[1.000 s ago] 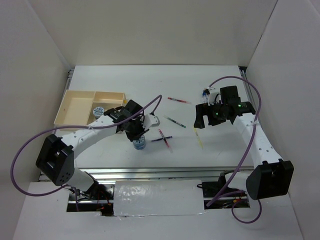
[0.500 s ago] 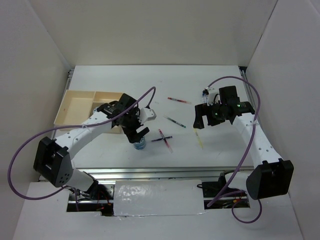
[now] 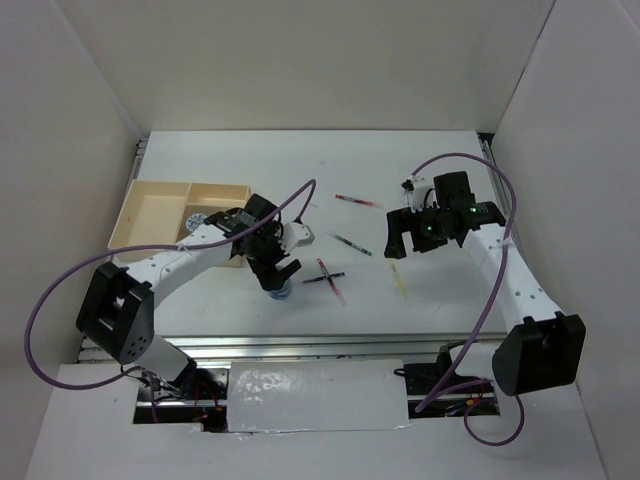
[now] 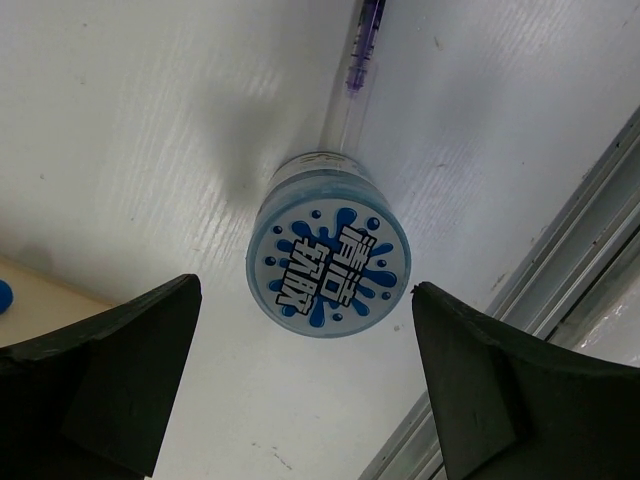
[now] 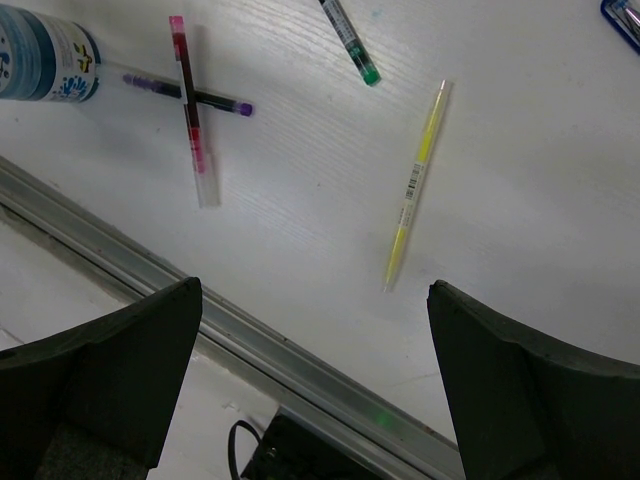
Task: Sort the stationery into containers
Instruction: Pick up the stationery from the center of the board.
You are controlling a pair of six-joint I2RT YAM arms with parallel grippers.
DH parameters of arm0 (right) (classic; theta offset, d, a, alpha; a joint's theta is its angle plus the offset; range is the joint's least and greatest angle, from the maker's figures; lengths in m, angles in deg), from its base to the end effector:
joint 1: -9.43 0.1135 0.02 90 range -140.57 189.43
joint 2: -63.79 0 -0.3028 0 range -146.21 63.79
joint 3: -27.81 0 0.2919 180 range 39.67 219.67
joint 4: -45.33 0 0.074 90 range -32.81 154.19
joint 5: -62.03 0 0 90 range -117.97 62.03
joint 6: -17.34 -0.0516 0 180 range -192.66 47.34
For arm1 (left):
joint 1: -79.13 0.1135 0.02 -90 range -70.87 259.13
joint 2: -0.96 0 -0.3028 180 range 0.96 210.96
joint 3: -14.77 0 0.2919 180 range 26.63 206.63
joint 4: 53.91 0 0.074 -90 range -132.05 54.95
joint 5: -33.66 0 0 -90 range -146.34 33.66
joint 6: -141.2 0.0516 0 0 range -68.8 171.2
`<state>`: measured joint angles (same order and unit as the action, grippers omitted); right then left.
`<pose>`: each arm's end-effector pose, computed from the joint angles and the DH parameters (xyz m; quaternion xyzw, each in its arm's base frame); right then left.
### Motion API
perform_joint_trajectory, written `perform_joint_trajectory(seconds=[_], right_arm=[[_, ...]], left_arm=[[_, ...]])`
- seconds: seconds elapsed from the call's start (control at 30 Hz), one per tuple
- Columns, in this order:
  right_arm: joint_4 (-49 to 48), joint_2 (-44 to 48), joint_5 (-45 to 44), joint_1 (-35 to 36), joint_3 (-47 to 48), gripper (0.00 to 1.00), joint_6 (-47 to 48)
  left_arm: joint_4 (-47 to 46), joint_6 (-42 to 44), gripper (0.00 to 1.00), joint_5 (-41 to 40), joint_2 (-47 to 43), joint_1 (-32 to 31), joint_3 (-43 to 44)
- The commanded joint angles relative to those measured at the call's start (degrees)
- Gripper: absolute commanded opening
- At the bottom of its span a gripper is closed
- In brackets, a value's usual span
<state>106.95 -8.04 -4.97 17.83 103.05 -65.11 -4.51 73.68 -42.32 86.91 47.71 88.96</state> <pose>0.2750 0.0610 0.3153 -0.1848 0.9258 0.1937 0.2669 0.2872 -0.1901 0.2474 0.4627 0.8431 -0.1371 0.2372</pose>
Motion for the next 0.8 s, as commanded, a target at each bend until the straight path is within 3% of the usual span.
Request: perform_joint_trajectory(seconds=[0.0,0.2,0.27,0.63,0.77], right_arm=[[-0.1,-0.68,-0.15,0.73,2.01,1.0,0.62],[-0.01,-1.38,-0.5,1.09,2.46,1.0,0.71],[0.16,-1.64,-0.59,1.18,2.63,1.0,0.88],[0.16,-1.47,-0.77,1.26,2.63,1.0,0.8],[0.34,-1.73,-0.59,1.44,2.98,1.0,0.8]], left_arm=[[-2.82,-0.42,0.99,0.3,1.85,-0.22,-0.19],[-3.79,-0.16,0.99,1.45,4.39,-1.01,-0.27],[-3.88,-0.07,0.95,1.53,5.28,-1.1,-0.27],[-0.11,0.72,0.36,1.1,2.38,0.39,1.22],[7.69,0.46,0.2,2.85,-1.04,2.05,10.15]])
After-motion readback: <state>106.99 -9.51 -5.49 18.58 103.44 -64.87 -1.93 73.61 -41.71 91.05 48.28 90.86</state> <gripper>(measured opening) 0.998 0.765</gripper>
